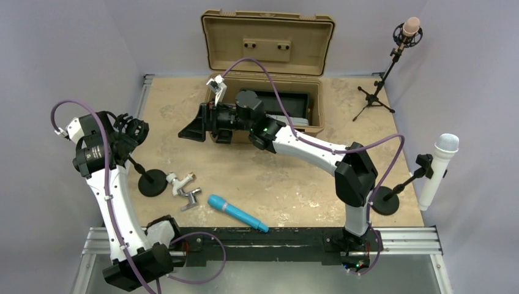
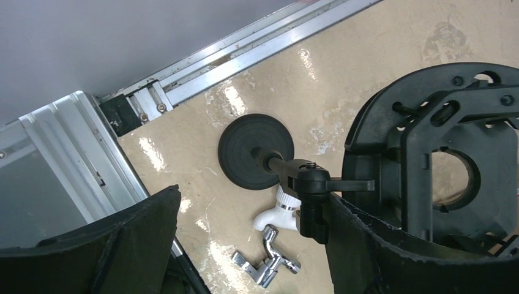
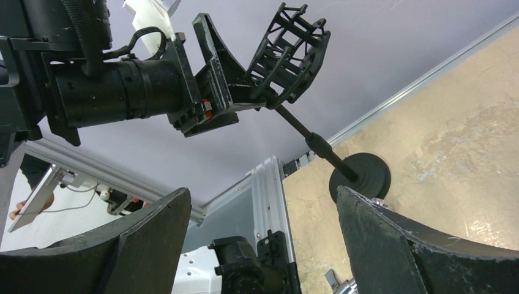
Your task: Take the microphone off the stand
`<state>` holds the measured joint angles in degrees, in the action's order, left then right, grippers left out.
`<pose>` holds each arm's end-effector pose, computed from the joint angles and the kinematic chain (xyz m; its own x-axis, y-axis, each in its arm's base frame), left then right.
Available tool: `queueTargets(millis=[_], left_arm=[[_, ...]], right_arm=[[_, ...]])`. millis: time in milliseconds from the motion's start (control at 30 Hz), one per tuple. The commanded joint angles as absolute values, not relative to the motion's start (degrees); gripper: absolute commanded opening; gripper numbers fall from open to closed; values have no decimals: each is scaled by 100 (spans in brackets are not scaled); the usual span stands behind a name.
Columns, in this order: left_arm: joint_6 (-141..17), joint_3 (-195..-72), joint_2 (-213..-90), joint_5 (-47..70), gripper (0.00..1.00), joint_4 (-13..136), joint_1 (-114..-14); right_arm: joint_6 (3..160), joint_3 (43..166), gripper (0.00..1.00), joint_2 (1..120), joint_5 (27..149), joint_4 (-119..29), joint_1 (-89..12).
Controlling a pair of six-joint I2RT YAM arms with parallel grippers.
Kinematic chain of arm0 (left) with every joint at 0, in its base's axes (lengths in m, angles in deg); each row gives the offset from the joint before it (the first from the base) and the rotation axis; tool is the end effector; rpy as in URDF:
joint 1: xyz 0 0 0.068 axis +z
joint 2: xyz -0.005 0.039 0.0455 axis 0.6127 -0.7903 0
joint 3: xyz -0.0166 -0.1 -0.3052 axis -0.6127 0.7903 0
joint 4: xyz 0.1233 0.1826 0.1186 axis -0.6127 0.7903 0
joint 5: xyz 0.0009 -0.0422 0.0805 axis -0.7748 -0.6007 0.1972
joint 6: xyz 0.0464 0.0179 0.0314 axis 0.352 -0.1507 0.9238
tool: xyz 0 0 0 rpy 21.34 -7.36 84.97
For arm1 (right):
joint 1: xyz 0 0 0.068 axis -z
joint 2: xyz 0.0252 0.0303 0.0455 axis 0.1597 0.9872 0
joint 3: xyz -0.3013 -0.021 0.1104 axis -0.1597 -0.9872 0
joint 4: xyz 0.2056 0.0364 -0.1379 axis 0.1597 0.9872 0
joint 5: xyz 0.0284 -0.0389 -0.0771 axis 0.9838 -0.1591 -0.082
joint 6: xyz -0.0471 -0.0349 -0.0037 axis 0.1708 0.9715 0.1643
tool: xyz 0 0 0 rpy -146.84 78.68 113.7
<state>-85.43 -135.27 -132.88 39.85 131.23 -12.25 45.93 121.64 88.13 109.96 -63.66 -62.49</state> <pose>0.1056 0.0667 0.4154 -0.2229 -0.7011 -0.6774 -0.8925 0.4263 -0.1475 0.2655 0.3912 0.4096 -0.6522 0.1110 -0.7499 -0.7475 0.0700 0.6605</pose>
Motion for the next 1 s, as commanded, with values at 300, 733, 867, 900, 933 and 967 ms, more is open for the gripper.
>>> queueTargets(millis=[300,733,867,900,933,967], left_arm=[[-8102,-13710,-12966,3675,80,12994,-1136],[-8063,-13933,-12799,3907,60,12696,-1135],[-8041,-13865,-12944,3809,40,12567,-1133],[-8031,-13854,-12974,3771,35,12521,-1133],[-8025,-13833,-13006,3741,31,12475,-1131],[-8021,-13831,-13025,3733,28,12436,-1137]], right_arm=[[4659,12343,87,8816,10945,-6568,-6236],[4660,12383,87,8833,10934,-6500,-6236],[4660,12381,87,8832,10916,-6492,-6236],[4664,12388,87,8828,10924,-6489,-6236],[4660,12386,87,8832,10919,-6489,-6236],[4660,12389,87,8832,10917,-6489,-6236]])
